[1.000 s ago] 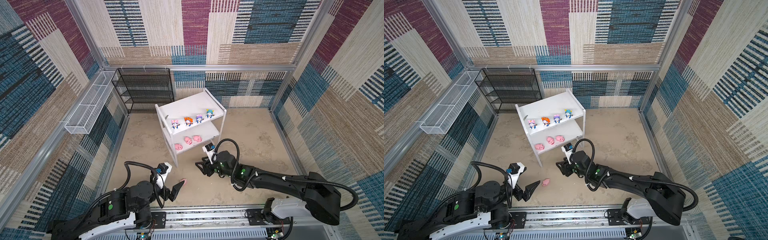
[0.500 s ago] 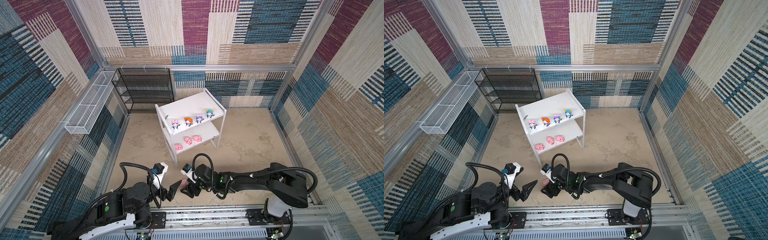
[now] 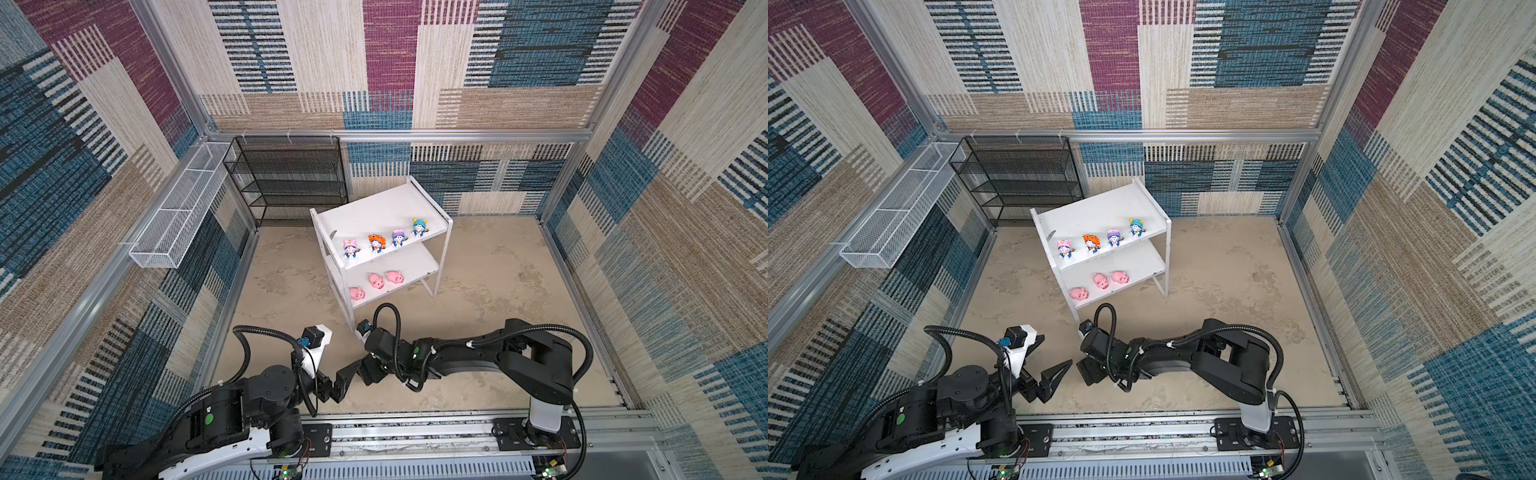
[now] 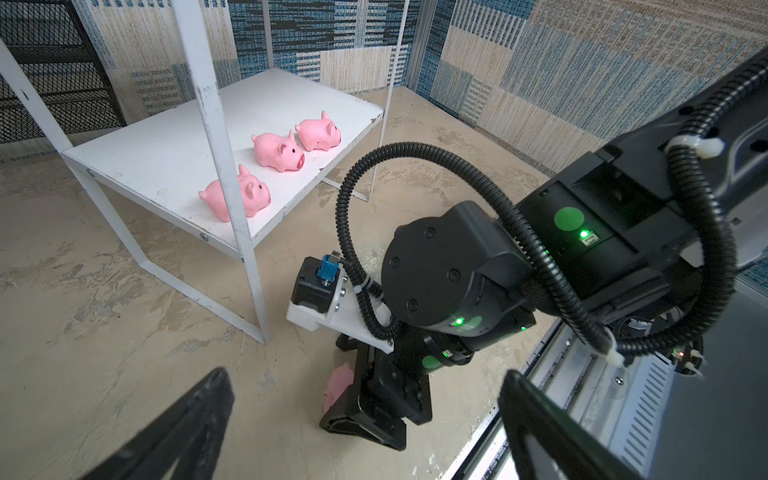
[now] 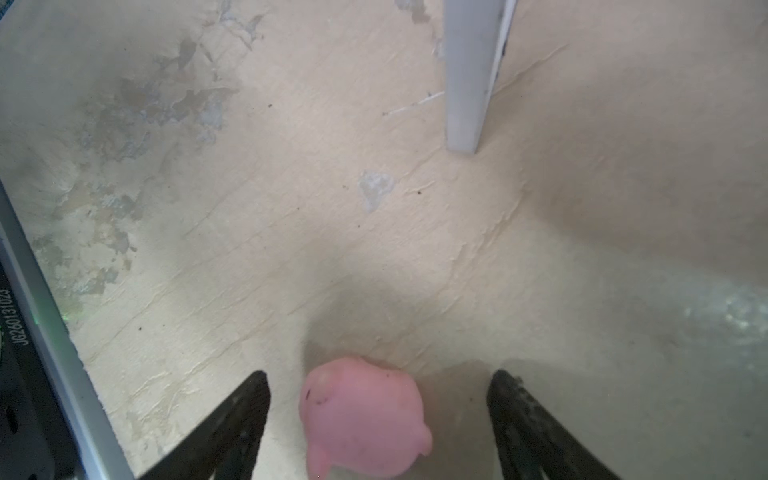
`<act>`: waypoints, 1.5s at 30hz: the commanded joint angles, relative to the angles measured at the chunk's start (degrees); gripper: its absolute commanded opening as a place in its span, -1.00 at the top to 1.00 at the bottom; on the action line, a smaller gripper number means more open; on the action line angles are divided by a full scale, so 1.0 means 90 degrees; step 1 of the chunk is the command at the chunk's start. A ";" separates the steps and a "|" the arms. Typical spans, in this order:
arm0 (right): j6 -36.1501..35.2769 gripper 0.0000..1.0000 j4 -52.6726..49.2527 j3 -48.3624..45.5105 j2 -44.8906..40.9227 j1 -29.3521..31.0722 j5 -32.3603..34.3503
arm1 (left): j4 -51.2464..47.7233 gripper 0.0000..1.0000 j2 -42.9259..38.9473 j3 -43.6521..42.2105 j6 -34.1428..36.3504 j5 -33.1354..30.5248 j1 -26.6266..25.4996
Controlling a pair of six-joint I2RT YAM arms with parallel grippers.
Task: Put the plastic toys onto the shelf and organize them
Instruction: 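Withdraw the right gripper and move it over the last pink pig on the floor, then lower the right gripper onto the last pink pig and close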
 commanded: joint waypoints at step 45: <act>-0.0270 0.03 0.0313 -0.1087 -0.0896 -0.0711 -0.0043 | -0.0433 -0.99 0.1672 0.0398 -0.0093 -0.0061 0.0003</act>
